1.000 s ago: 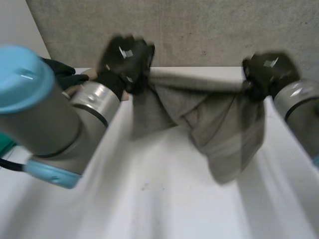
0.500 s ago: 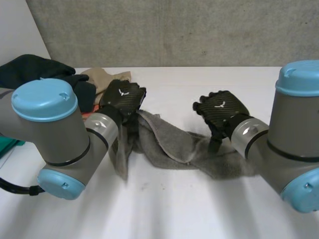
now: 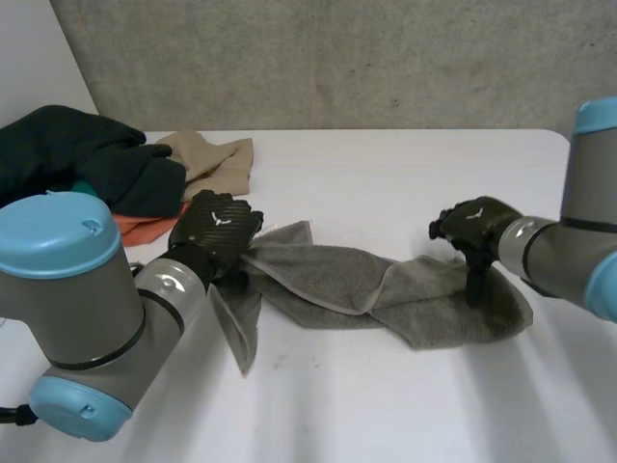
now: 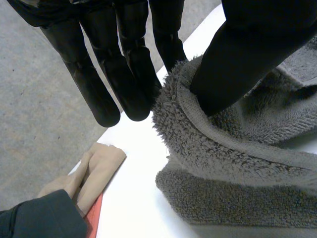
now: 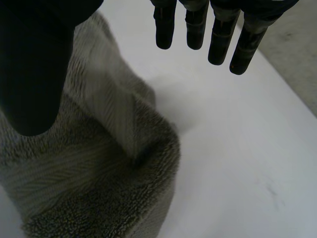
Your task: Fold the laundry.
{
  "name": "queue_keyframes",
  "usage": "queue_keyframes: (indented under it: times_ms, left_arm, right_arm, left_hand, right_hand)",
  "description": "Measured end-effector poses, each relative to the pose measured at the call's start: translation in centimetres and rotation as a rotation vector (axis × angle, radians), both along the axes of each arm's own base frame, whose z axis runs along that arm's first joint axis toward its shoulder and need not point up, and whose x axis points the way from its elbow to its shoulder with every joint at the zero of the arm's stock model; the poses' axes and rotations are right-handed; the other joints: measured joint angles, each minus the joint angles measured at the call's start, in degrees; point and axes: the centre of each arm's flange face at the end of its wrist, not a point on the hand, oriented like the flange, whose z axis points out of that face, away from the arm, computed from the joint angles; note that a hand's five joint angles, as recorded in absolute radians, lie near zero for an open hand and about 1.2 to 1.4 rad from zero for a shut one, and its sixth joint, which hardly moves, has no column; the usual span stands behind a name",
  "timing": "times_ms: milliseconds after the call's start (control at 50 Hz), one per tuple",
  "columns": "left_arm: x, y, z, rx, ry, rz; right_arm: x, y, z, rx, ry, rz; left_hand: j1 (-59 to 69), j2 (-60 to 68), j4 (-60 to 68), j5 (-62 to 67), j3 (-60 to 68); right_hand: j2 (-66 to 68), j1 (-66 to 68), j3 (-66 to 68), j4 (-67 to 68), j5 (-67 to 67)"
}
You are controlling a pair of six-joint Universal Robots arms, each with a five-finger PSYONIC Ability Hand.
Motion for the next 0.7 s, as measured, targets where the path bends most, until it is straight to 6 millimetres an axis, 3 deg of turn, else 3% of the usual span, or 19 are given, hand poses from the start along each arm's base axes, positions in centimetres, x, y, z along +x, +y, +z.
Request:
queue_keyframes:
  times_ms: [120, 160, 240, 320, 380, 440, 480, 500, 540, 620, 700]
  left_arm:
    - [0.2, -0.5, -0.2, 0.001, 0.004, 0.011]
    - [0.2, -0.9, -0.1, -0.009, 0.009, 0.014]
    - [-0.3, -2.2, 0.5, -0.055, 0.03, 0.019]
    - [-1.6, -5.5, 2.9, -0.189, 0.086, 0.032]
    - [-2.1, -8.2, 6.0, -0.328, 0.142, 0.053]
    - [-2.2, -11.0, 11.2, -0.534, 0.229, 0.089]
    - [-2.0, -12.1, 14.8, -0.665, 0.288, 0.11]
    - [-1.9, -12.2, 15.4, -0.687, 0.299, 0.114]
    - [-1.6, -12.5, 18.6, -0.801, 0.355, 0.128]
    - [-1.3, -11.9, 20.4, -0.851, 0.393, 0.128]
    - [-1.0, -11.0, 18.9, -0.789, 0.383, 0.115]
  right_arm:
    - [1.0, -1.3, -3.4, 0.004, 0.038, 0.069]
    - [1.4, -2.1, -4.2, -0.023, 0.033, 0.082]
    - [2.2, -4.3, -4.2, -0.148, -0.007, 0.08]
    - [2.9, -7.4, -0.9, -0.415, -0.108, 0.026]
    - [3.0, -8.9, 2.0, -0.582, -0.177, -0.017]
    - [2.8, -10.3, 8.8, -0.918, -0.323, -0.098]
    - [2.5, -10.2, 12.2, -1.068, -0.394, -0.129]
    - [2.5, -10.2, 13.0, -1.1, -0.41, -0.135]
    - [2.1, -9.5, 16.0, -1.223, -0.471, -0.156]
    - [1.7, -8.5, 17.4, -1.264, -0.499, -0.163]
    - [1.5, -8.1, 15.6, -1.192, -0.473, -0.163]
  left_hand:
    - [0.0, 0.0, 0.0, 0.0, 0.0]
    - [0.0, 0.0, 0.0, 0.0, 0.0]
    - [0.0, 0.0, 0.01, 0.0, 0.04]
    - [0.0, 0.08, 0.02, 0.0, 0.11]
    - [0.0, 0.1, 0.11, 0.0, 0.15]
    - [0.0, 0.1, 0.21, 0.0, 0.15]
    - [0.0, 0.1, 0.21, 0.0, 0.15]
    - [0.0, 0.1, 0.21, 0.0, 0.15]
    - [0.0, 0.1, 0.21, 0.0, 0.15]
    - [0.0, 0.1, 0.21, 0.0, 0.15]
    - [0.0, 0.1, 0.21, 0.0, 0.15]
  right_hand:
    - [8.49, 6.7, 8.39, 7.17, 7.09]
    - [32.0, 27.84, 30.52, 29.28, 28.24]
    - [54.05, 44.84, 53.98, 52.77, 51.26]
    - [54.69, 45.01, 55.8, 54.66, 52.14]
    - [54.69, 45.02, 55.81, 54.7, 52.15]
    - [54.69, 45.01, 55.83, 54.71, 52.15]
    - [54.69, 45.01, 55.83, 54.72, 52.17]
    - [54.69, 45.01, 55.83, 54.72, 52.18]
    - [54.69, 45.01, 55.83, 54.72, 52.23]
    - [54.69, 45.0, 55.83, 54.73, 52.51]
    - [54.69, 45.0, 55.83, 54.73, 52.52]
